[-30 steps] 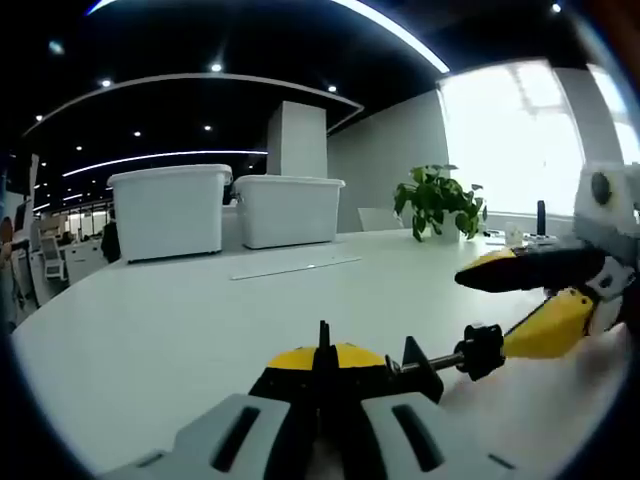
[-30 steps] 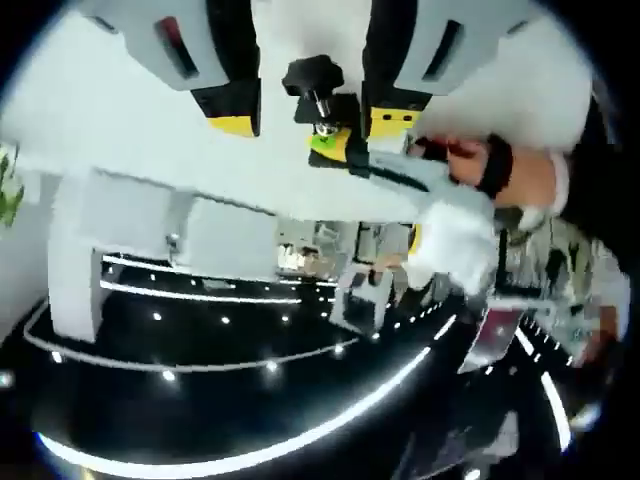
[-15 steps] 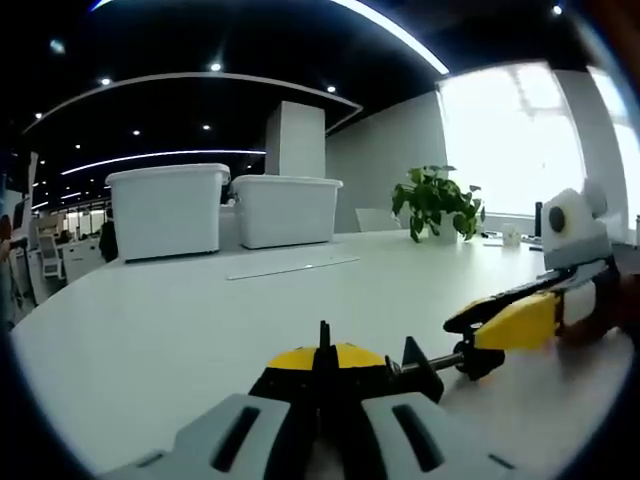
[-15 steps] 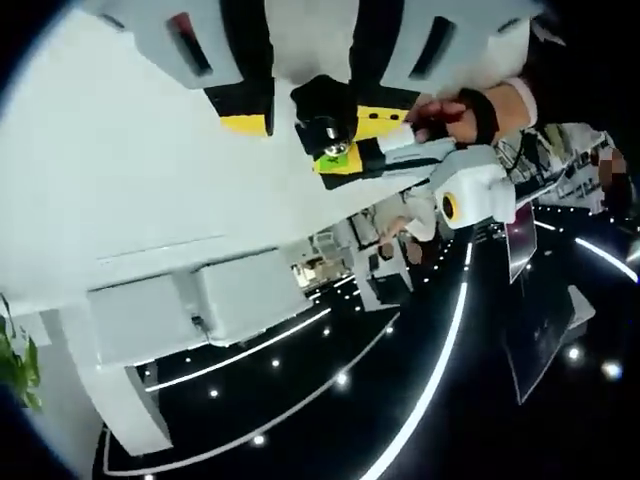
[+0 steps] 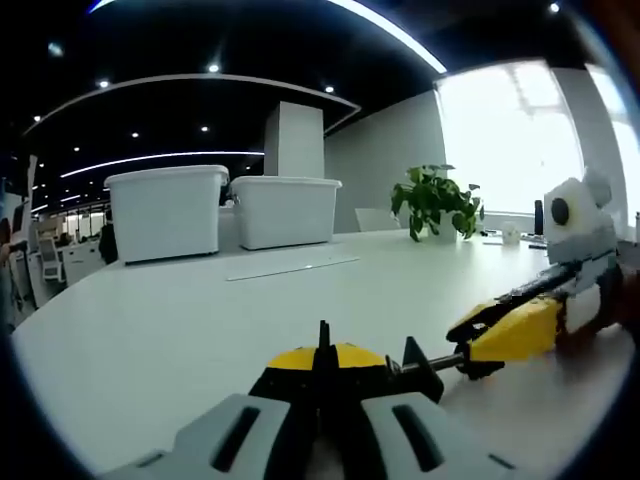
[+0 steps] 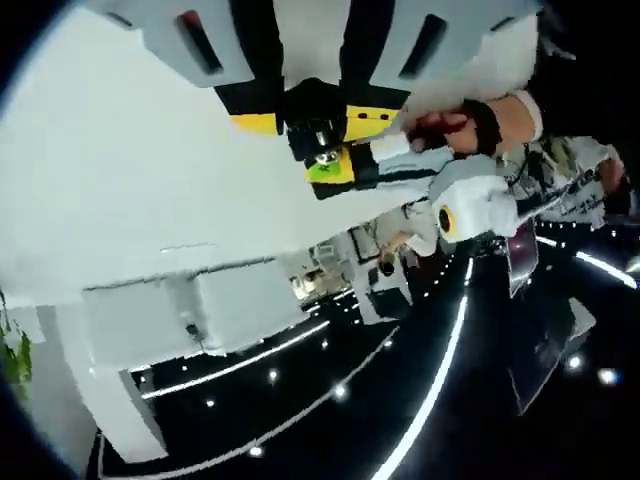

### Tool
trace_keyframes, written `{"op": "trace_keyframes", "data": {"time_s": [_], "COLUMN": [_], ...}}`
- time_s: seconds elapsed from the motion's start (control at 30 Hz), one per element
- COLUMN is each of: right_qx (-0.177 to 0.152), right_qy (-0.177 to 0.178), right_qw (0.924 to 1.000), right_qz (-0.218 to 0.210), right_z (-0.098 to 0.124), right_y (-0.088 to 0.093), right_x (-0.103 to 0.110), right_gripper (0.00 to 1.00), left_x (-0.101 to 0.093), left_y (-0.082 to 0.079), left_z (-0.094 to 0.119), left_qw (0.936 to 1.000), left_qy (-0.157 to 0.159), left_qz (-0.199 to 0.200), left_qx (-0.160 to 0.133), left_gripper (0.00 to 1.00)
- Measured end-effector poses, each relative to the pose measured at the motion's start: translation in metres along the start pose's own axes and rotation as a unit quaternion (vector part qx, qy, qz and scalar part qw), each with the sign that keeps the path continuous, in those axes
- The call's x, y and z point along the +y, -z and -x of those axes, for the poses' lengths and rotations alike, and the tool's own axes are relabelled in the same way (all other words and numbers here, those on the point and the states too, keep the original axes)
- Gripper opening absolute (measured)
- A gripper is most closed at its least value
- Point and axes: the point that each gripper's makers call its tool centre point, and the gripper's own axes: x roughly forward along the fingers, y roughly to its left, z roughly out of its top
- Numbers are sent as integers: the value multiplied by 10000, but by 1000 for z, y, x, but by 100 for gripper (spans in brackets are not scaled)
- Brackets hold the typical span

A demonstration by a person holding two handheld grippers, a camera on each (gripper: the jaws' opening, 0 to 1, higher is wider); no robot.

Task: Clamp the fixed fixture on the desktop, loosen the retaining clip, secure it to the edge of the desk, and tighten the retaining clip.

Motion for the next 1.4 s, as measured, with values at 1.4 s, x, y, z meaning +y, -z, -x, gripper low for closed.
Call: {"op": "trace_keyframes", "data": {"time_s": [1.4], "right_qx": [306], "right_qy": [-77], "right_qw": [9742], "right_qz": [-2234], "right_z": [-4], "right_y": [13], "right_x": [-14], "right_gripper": [21], "left_x": [2], "left_y": [0], "left_z": [-2], "left_qw": [10000], "left_qy": [-31], "left_qz": [-17], "left_qx": [7], "left_gripper": [4]}}
